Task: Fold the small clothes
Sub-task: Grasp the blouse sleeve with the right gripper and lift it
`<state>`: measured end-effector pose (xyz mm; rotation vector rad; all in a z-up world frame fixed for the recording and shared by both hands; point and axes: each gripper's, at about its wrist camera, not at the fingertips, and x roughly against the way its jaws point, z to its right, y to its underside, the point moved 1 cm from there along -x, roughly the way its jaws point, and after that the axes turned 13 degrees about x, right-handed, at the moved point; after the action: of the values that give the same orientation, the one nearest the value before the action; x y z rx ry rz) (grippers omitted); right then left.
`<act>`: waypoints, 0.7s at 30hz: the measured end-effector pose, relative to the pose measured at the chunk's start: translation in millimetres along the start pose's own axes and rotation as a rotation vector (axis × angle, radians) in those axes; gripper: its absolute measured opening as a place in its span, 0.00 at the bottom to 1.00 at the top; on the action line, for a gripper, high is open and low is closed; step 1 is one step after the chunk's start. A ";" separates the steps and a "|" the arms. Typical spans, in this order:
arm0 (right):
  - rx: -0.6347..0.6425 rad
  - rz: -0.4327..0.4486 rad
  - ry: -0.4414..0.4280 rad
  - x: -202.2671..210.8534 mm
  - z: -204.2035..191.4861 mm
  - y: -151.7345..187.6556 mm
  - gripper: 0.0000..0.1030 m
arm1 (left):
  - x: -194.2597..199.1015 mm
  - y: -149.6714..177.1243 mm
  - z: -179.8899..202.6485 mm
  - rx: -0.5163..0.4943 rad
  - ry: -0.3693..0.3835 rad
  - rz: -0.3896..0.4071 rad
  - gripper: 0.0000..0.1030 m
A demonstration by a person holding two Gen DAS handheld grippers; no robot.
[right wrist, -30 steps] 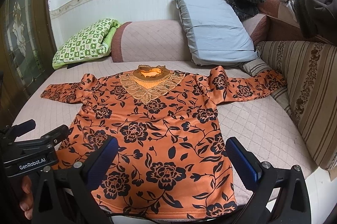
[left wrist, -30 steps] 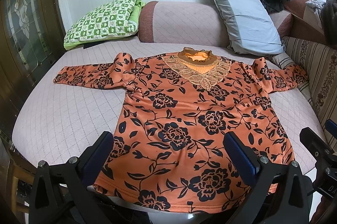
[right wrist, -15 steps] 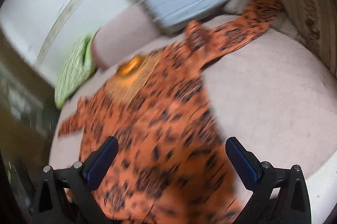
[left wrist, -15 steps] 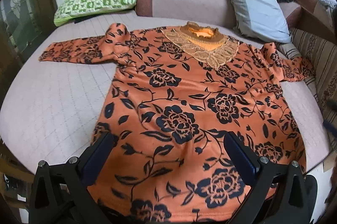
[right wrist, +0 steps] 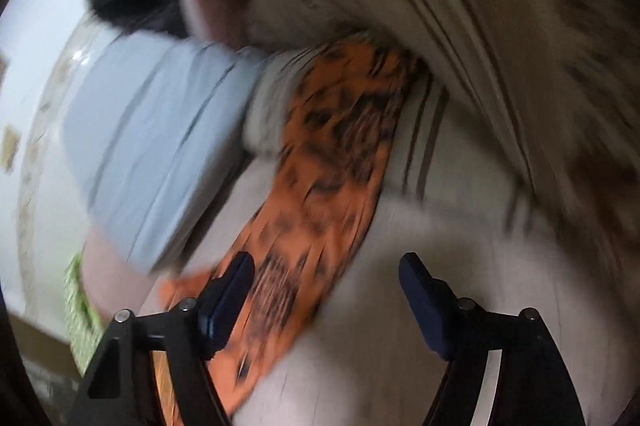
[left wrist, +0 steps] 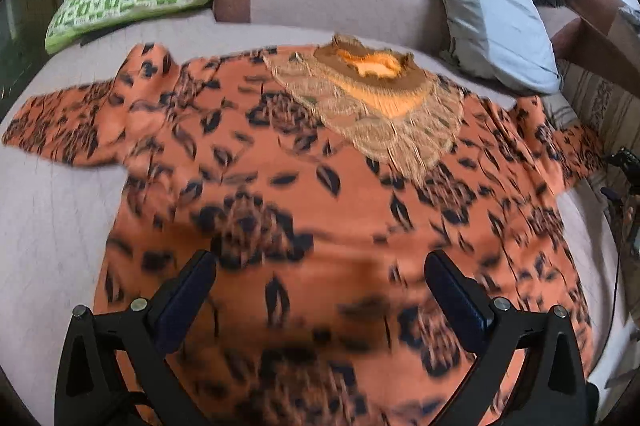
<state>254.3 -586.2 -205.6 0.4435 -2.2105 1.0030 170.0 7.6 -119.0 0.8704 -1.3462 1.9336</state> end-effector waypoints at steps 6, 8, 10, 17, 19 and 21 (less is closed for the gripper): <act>-0.003 -0.016 0.102 -56.4 10.4 -31.1 0.75 | -23.3 -4.1 -11.2 -0.005 -0.025 0.047 1.00; 0.036 -0.032 0.155 -63.7 3.7 -36.1 0.74 | -39.4 -0.3 -19.1 0.008 -0.049 -0.014 1.00; 0.088 -0.060 0.184 -68.5 -7.1 -42.3 0.60 | -42.6 -0.5 -19.8 0.013 -0.060 -0.017 1.00; 0.274 0.005 0.104 -24.5 -94.4 -54.5 0.05 | -45.8 1.9 -14.2 -0.043 -0.099 -0.045 1.00; 0.357 0.063 0.015 7.0 -149.8 -52.0 0.05 | -34.4 -1.7 -25.9 0.032 -0.073 -0.014 0.82; 0.434 0.114 -0.093 42.6 -211.4 -38.8 0.05 | -23.3 -8.0 -42.5 0.117 -0.030 -0.006 0.78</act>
<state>335.2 -451.9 -52.5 0.5680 -2.1121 1.5620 183.0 47.5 -144.5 0.9616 -1.2559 2.0181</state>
